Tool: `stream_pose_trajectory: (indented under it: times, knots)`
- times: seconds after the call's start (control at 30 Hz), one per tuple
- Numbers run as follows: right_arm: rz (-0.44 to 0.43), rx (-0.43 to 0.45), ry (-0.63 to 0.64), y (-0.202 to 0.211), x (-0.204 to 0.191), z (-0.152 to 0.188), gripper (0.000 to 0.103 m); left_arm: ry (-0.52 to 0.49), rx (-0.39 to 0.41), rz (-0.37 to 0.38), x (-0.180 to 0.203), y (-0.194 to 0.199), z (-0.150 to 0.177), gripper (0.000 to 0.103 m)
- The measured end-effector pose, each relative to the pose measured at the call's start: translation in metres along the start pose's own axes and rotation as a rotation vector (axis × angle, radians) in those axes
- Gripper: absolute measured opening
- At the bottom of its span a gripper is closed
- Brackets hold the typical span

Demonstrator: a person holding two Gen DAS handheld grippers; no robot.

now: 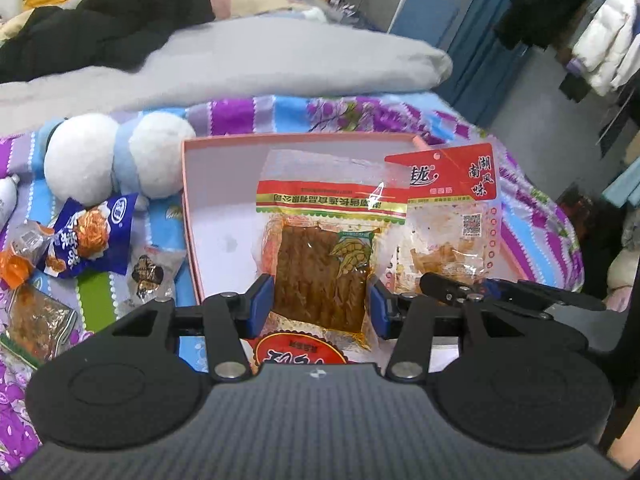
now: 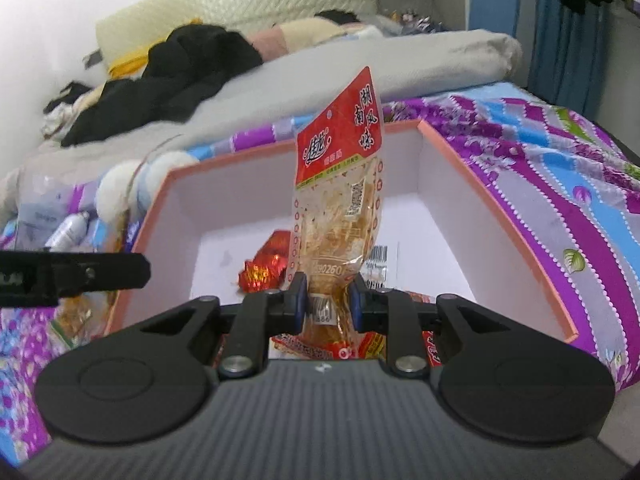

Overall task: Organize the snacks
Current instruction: 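Lower both packets into the pink box and open both tools, then withdraw both tools from the box back toward the snack pile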

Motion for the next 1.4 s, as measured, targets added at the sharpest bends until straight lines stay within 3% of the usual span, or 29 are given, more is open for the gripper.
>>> stream_pose_trajectory:
  times: [0.17, 0.27, 0.33, 0.7, 1.1, 1.23, 1.4]
  knots:
    - [-0.012, -0.024, -0.009, -0.006, 0.002, 0.008, 0.026, 0.012, -0.011, -0.015, -0.003, -0.009, 0.004, 0.056]
    - [-0.002, -0.023, -0.032, -0.004, 0.005, 0.01, 0.054, -0.017, -0.006, -0.019, 0.001, -0.006, 0.005, 0.065]
    - [0.006, -0.012, -0.027, -0.002, 0.008, 0.01, 0.053, -0.021, 0.013, -0.027, 0.001, 0.001, 0.006, 0.07]
    - [0.005, 0.084, -0.043, 0.039, 0.005, 0.01, 0.053, -0.044, 0.105, 0.0, 0.0, 0.061, 0.011, 0.071]
    - [-0.013, 0.208, 0.003, 0.098, -0.036, 0.013, 0.053, -0.045, 0.222, -0.035, -0.033, 0.145, 0.036, 0.071]
    - [-0.057, 0.235, 0.036, 0.115, -0.052, 0.02, 0.053, -0.035, 0.254, -0.068, -0.052, 0.16, 0.05, 0.072]
    - [-0.091, 0.202, 0.074, 0.127, -0.073, 0.048, 0.053, 0.025, 0.251, -0.081, -0.077, 0.171, 0.078, 0.072]
Point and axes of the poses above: each gripper's, at about its wrist camera, not at the fingertips, and y roughly against the way its jaws point, x to its right, z to its underside, the point moved 8 cm from there along -y, roughly the way its jaws point, and after that the axes turned 11 degrees about y, right-handed, at the moved point
